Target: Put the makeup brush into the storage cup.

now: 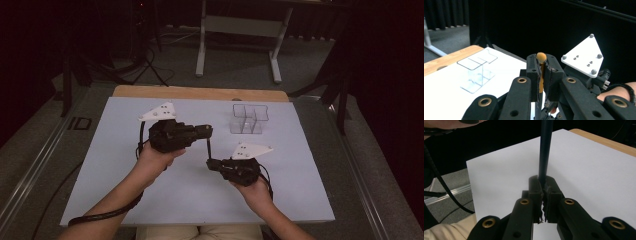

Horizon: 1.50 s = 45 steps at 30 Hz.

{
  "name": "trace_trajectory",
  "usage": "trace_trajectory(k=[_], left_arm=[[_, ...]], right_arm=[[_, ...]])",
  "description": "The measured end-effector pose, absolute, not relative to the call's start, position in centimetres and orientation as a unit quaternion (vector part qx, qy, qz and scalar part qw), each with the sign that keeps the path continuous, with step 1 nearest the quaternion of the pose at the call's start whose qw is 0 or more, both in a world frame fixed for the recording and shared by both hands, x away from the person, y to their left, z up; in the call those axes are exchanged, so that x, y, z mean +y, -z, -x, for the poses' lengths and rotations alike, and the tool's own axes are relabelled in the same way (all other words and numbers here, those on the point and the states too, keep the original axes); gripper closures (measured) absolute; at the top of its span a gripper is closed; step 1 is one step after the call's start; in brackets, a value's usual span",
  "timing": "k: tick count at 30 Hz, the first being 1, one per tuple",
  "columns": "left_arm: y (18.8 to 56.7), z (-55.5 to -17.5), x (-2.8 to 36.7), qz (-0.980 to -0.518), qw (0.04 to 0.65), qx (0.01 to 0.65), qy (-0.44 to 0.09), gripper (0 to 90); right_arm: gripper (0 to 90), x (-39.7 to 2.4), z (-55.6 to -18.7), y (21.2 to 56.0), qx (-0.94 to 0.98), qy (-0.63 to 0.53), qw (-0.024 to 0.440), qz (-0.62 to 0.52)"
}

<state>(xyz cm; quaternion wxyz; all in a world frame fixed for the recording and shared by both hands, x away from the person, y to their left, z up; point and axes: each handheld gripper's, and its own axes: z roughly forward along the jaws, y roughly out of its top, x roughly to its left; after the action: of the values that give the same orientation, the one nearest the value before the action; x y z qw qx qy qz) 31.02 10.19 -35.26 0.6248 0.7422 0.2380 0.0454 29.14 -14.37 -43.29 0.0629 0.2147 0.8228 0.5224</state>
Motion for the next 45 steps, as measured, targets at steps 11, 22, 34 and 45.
trace_trajectory(k=[11,22,34,45], left_arm=[[35.1,-30.7,10.1,-0.740,0.627,0.236,-0.049,84.6],[35.6,-30.9,10.8,-0.740,0.641,0.203,-0.013,81.6],[36.7,-31.0,10.9,-0.745,0.636,0.201,-0.006,77.7],[39.1,-30.6,10.3,-0.748,0.638,0.183,-0.023,76.3]], right_arm=[[85.5,-14.5,-29.3,43.2,0.822,-0.525,0.072,-0.209],[85.9,-14.4,-28.9,43.3,0.824,-0.527,0.076,-0.190],[85.9,-14.7,-29.0,42.9,0.820,-0.536,0.073,-0.187],[85.9,-14.8,-29.0,42.7,0.818,-0.538,0.075,-0.188]])
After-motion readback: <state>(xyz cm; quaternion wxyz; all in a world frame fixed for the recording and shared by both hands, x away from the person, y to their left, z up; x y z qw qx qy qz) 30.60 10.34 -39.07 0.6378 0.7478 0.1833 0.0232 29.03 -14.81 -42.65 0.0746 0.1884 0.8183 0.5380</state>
